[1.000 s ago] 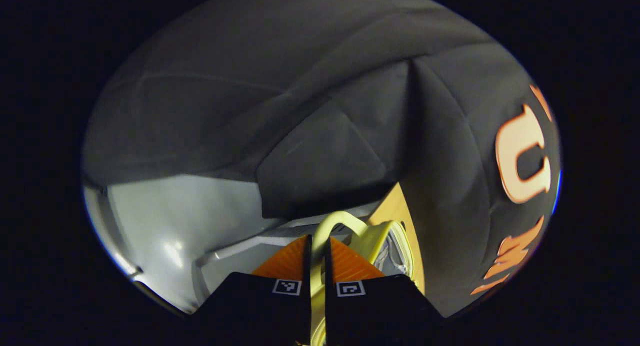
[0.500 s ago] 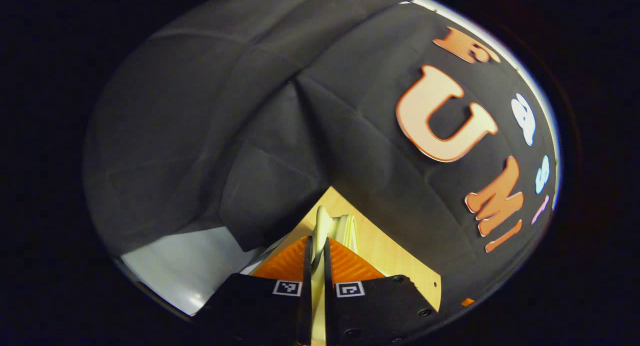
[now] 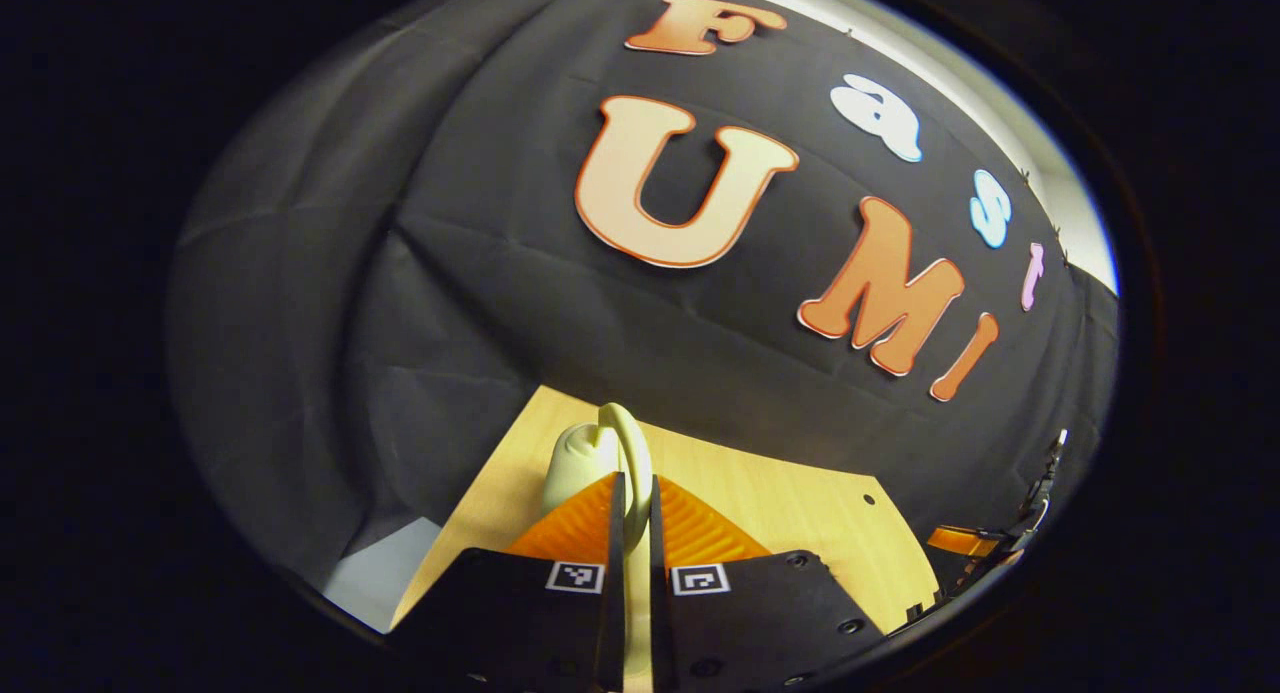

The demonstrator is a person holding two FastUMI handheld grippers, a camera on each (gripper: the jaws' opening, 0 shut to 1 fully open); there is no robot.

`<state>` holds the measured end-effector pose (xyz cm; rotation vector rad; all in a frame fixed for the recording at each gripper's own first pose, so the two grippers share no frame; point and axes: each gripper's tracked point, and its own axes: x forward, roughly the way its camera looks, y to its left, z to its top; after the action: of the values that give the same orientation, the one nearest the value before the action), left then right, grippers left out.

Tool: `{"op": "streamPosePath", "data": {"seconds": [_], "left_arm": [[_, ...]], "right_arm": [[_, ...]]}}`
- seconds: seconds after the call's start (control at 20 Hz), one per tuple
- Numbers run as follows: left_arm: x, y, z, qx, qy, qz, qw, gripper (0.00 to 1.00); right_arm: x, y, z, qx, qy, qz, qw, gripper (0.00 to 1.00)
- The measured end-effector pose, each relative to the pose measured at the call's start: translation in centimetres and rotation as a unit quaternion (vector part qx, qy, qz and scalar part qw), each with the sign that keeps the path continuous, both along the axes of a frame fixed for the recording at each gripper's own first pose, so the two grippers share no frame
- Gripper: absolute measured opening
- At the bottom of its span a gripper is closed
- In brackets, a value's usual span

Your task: First open the suitcase, pack the skin care products into it, and then close the suitcase.

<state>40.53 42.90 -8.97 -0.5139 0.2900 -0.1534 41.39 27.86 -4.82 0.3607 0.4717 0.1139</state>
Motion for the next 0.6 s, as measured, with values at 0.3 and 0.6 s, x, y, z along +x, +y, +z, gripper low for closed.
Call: {"op": "streamPosePath", "data": {"seconds": [0.3,0.6], "left_arm": [[0.2,-7.2,1.2,0.018,-0.002,-0.015,1.0,0.1],[-1.0,-15.6,0.6,0.043,0.008,-0.053,0.998,0.1]], "right_arm": [[0.9,-3.9,1.3,-0.012,-0.036,0.001,0.999,0.86],[1.0,-6.9,1.4,-0.006,-0.046,0.012,0.999,0.87]]}}
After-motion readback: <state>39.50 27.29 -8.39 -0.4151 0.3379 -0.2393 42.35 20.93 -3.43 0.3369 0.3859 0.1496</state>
